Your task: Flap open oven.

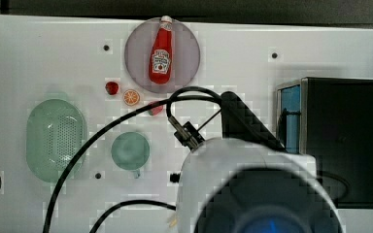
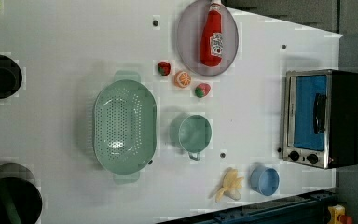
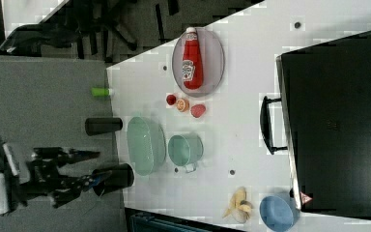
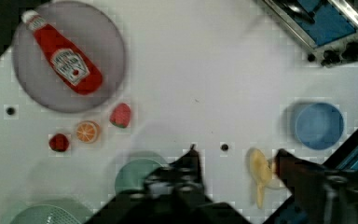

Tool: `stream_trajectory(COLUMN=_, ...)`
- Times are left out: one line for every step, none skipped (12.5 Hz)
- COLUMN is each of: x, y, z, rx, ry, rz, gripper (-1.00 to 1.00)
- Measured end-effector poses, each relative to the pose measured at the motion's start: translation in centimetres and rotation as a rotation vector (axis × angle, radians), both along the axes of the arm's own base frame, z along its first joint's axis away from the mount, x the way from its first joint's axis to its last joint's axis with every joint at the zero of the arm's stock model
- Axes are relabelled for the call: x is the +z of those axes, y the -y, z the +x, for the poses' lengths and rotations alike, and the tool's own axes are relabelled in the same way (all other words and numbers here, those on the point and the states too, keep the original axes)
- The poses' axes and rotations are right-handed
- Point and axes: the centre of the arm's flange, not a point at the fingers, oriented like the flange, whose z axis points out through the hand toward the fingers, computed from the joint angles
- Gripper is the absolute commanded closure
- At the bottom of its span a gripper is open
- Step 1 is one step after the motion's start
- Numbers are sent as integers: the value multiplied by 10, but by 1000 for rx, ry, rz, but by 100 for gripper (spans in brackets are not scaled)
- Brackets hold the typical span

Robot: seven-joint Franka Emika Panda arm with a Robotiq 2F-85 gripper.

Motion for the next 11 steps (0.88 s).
stream_trajectory(x=-11, y=0, z=4, rx=1, ry=-23, rz=-2, gripper=56)
stream_trajectory(x=-22, y=0, z=6, rx=3, ry=-47, rz=-1, gripper=65)
stream_trajectory(x=-34, y=-1, z=6, rx=6, ry=-74, rz=-6, gripper=65)
stream_trajectory(x=-45, y=1, z=8, rx=5, ry=-98, rz=-6, gripper=65)
stream_trajectory(x=-56, y=5, z=10, rx=11, ry=-122, rz=-2, gripper=65)
stream_trajectory(x=-68, y=10, z=12, rx=31, ry=-145, rz=6, gripper=65)
stream_trajectory(x=-80, y=17, z=14, rx=66, ry=-160, rz=13, gripper=65)
stream_trajectory(x=-93, y=27, z=14, rx=107, ry=-162, rz=23, gripper=65)
stream_trajectory(x=-106, y=39, z=14, rx=146, ry=-152, rz=25, gripper=65)
stream_trajectory(x=-117, y=51, z=16, rx=191, ry=-141, rz=13, gripper=65)
stream_trajectory(x=-127, y=63, z=18, rx=247, ry=-134, rz=-1, gripper=65)
